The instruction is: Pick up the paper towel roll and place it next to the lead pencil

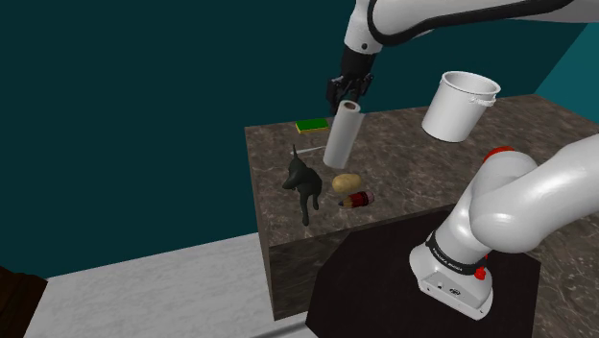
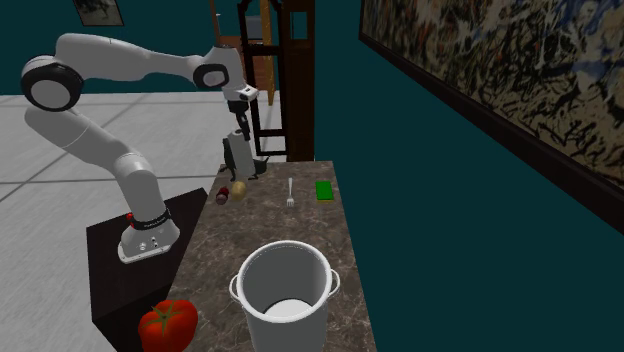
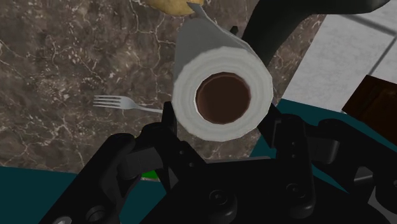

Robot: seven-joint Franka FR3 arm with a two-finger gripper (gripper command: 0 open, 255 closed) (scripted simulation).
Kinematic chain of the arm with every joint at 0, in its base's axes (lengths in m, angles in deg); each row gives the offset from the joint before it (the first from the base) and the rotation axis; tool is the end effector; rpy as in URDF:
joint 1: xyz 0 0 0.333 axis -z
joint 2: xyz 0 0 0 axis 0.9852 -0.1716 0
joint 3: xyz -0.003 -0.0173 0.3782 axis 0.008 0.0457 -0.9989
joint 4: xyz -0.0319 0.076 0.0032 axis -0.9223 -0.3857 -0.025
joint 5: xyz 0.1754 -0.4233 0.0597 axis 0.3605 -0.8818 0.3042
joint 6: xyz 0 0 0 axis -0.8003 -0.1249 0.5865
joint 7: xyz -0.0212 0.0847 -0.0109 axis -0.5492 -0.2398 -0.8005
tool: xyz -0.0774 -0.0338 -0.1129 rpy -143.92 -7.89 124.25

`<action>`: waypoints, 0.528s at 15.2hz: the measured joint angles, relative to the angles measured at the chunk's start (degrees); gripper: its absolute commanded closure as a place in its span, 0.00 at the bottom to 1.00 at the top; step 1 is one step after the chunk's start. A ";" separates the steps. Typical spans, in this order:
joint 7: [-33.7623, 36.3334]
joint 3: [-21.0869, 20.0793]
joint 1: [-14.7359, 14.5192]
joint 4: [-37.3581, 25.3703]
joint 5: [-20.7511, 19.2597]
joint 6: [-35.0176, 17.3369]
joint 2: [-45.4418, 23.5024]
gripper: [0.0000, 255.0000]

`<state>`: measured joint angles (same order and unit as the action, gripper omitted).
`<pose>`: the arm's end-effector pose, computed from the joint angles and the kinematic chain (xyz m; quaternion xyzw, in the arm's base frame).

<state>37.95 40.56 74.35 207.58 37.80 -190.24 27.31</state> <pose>0.4432 -0.0239 0.5101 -0.9915 0.1180 -0.0478 0.0256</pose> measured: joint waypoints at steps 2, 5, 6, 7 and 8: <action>-0.23 0.22 0.08 1.19 -0.07 -1.54 -0.35 1.00; -0.34 0.38 0.10 3.17 -0.10 -4.04 -0.86 1.00; -0.35 0.41 0.10 3.86 -0.10 -4.86 -1.00 1.00; -0.39 0.45 0.11 4.52 -0.11 -5.66 -1.04 1.00; -0.34 0.43 0.09 5.08 -0.08 -6.41 -1.07 1.00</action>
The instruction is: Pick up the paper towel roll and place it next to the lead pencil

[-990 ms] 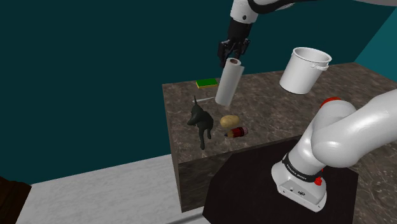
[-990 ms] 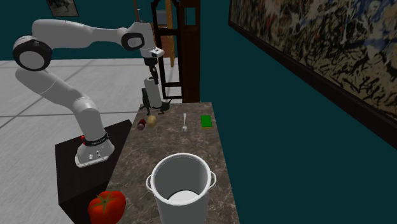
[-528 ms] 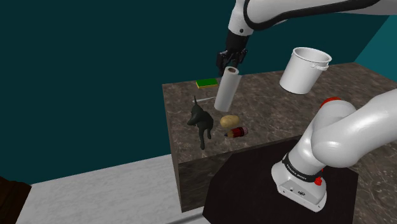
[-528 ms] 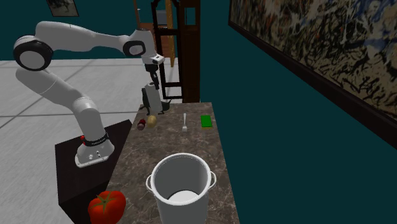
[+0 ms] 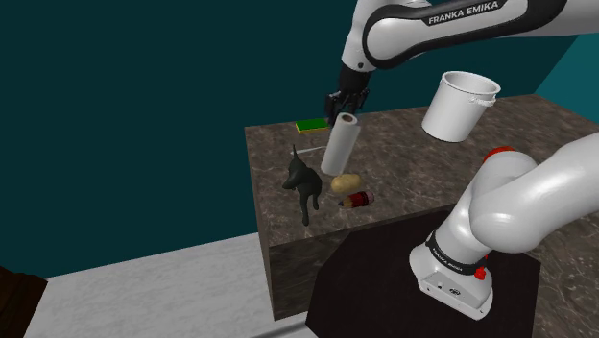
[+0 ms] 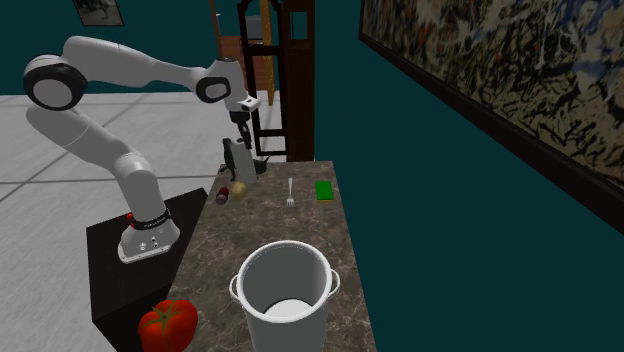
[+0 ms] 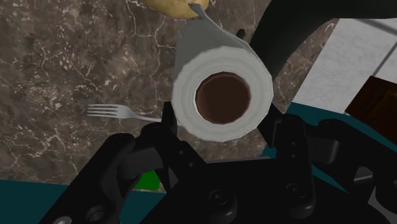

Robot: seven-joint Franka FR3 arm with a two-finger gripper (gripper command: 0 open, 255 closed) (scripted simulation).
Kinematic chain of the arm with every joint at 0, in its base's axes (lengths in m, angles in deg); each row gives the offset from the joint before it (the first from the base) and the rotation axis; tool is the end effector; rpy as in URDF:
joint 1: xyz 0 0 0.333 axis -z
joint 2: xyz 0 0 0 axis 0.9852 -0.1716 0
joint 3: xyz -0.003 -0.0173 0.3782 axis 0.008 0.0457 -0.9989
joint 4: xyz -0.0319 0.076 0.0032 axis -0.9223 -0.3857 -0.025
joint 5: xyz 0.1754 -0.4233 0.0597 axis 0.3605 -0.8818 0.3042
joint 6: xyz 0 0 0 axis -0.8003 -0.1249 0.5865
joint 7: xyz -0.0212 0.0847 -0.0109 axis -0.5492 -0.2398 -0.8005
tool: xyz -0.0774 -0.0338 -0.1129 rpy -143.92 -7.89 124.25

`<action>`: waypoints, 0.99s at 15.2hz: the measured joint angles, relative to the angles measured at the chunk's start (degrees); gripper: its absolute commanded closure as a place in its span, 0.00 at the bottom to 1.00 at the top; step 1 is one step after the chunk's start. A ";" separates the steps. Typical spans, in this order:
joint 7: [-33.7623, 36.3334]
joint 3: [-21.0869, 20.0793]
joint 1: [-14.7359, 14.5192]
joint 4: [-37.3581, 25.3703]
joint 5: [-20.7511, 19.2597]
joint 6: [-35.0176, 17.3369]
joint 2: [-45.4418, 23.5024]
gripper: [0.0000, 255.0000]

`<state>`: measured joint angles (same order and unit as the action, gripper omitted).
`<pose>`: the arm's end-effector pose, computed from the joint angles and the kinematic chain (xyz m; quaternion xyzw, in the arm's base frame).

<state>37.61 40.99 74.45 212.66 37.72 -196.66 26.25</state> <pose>0.4416 -0.0247 0.4640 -0.9914 0.1181 -0.0503 0.0262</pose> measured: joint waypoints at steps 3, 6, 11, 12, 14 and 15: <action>-0.30 0.30 0.05 1.70 -0.02 -2.63 -1.02 1.00; -0.41 0.45 0.06 3.80 -0.04 -5.29 -1.75 1.00; -0.44 0.53 -0.02 5.06 0.03 -7.55 -2.75 1.00; -0.45 0.53 -0.02 5.08 0.03 -7.59 -2.77 1.00; -0.45 0.54 -0.02 5.09 0.03 -7.61 -2.77 1.00; -0.45 0.54 -0.02 5.09 0.03 -7.61 -2.77 0.00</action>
